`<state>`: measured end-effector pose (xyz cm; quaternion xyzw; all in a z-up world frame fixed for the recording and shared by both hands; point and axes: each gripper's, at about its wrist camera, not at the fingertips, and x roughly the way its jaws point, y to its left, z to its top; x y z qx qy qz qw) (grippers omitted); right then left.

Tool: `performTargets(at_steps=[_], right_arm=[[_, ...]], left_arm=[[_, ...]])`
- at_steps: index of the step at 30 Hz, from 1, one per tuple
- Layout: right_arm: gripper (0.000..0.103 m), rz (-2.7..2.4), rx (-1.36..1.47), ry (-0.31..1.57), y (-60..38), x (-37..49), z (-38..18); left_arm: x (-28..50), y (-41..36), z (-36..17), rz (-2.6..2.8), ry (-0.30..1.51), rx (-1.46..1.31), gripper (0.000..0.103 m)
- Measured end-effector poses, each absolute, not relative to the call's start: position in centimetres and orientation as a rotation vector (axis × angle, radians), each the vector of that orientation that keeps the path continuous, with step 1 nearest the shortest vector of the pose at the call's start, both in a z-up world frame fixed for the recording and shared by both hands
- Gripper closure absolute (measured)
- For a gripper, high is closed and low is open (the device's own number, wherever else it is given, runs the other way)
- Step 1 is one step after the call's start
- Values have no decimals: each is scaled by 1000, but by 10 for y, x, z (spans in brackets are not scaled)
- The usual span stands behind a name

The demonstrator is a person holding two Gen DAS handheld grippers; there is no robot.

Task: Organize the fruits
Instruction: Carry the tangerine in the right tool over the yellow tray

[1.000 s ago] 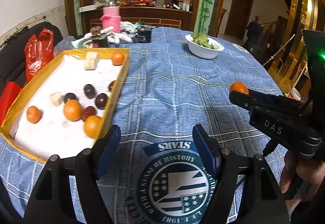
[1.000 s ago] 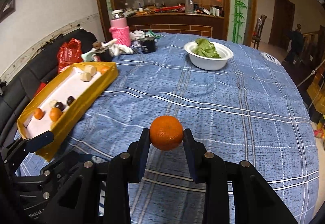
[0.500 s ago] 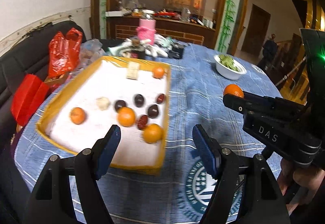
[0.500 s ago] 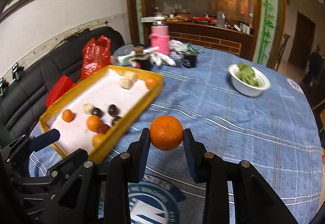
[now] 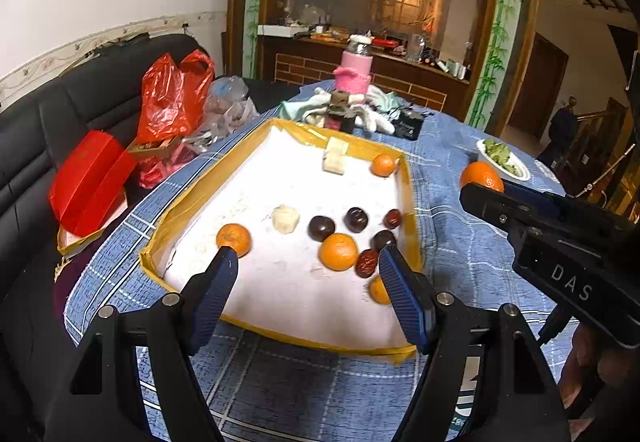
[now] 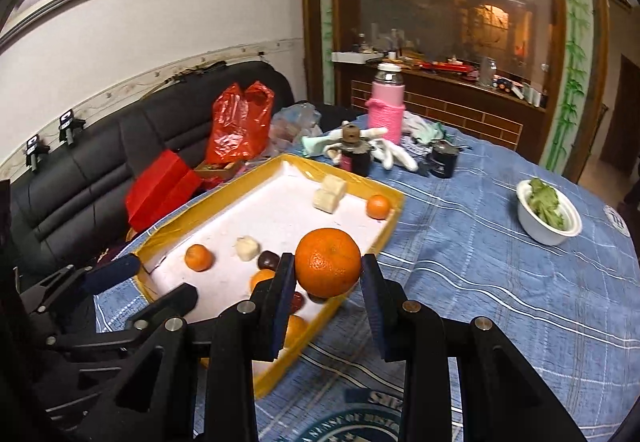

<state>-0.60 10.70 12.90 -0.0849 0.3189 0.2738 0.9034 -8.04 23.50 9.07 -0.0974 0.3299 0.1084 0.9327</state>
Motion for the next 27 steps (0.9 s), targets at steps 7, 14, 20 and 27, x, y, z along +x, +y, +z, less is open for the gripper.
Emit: performTargets(at_steps=[7, 14, 20, 27], right_arm=[[70, 597, -193, 690, 129, 0, 113], [70, 615, -194, 702, 144, 9, 106], [70, 620, -196, 727, 154, 15, 97], [70, 626, -206, 746, 166, 21, 89]], left_arm=[[-75, 241, 85, 250, 704, -193, 30], [-73, 250, 84, 286, 710, -194, 30], [-69, 252, 80, 303, 734, -185, 41], [-68, 258, 77, 314, 748, -197, 48]])
